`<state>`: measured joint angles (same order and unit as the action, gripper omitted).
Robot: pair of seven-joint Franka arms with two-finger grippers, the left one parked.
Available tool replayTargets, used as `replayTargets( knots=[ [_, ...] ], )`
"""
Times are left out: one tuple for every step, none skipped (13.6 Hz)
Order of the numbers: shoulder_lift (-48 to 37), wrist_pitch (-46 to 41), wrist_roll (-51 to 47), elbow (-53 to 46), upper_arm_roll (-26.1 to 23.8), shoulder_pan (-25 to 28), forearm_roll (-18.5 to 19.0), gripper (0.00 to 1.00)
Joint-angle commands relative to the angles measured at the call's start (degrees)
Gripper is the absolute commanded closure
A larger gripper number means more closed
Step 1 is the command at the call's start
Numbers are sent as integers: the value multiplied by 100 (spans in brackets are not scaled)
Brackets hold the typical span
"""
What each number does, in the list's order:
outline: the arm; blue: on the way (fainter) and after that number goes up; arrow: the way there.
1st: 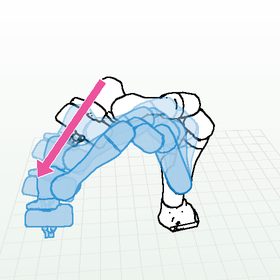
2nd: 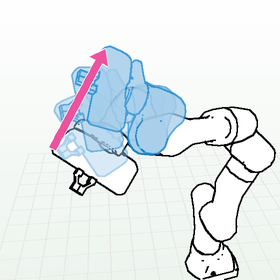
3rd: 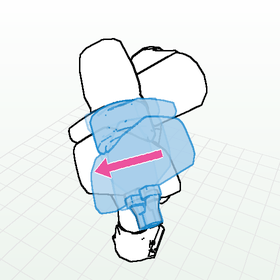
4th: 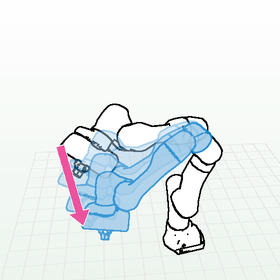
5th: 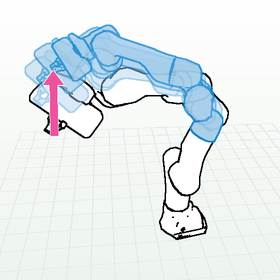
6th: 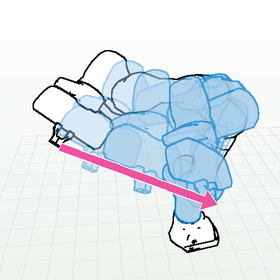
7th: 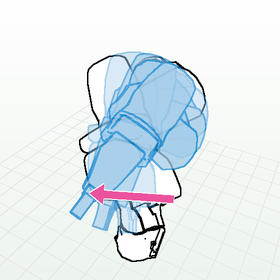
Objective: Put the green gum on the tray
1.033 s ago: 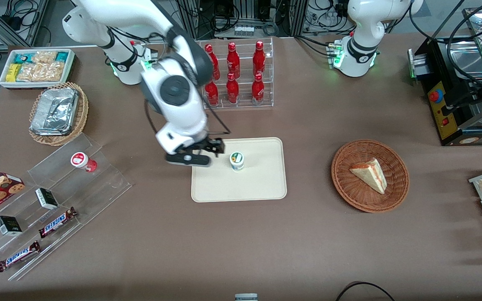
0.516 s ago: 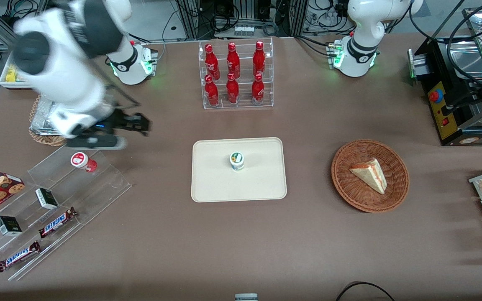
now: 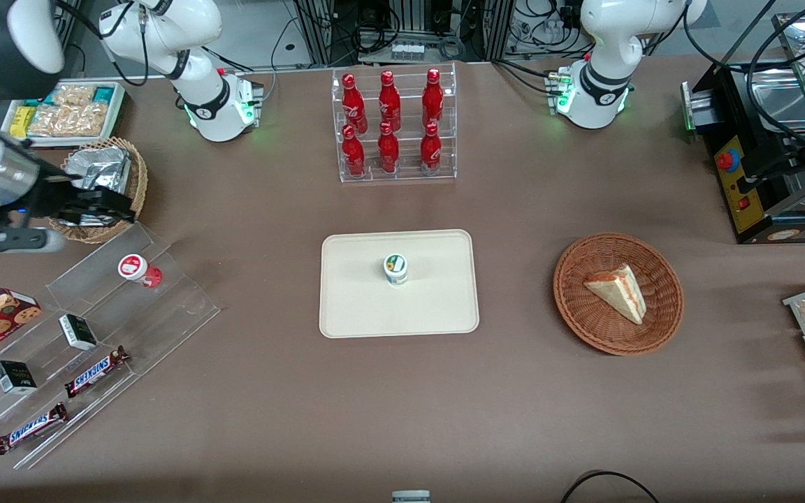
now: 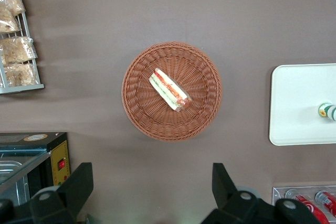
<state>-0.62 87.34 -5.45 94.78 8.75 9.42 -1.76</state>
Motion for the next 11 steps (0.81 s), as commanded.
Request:
replayTargets(
  knots=[
    [-8,-86,61,-21,-119,-501,89,0],
    [-8,-77,96,-38,-163,-633,97,0],
    [-8,-60,236,-38,-163,-774,89,0],
    [-17,-68,428,-47,-181,-914,62,0],
    [-26,-86,500,-91,-216,-950,71,0],
    [-17,-86,501,-117,-207,-951,80,0],
    [-17,-86,501,-118,-207,-959,88,0],
    [-43,-103,501,-118,-207,-960,80,0],
    [-61,-112,501,-126,-234,-960,54,0],
    [-61,-112,501,-135,-295,-960,45,0],
    [-44,-104,501,-170,-356,-1012,45,0]
  ],
)
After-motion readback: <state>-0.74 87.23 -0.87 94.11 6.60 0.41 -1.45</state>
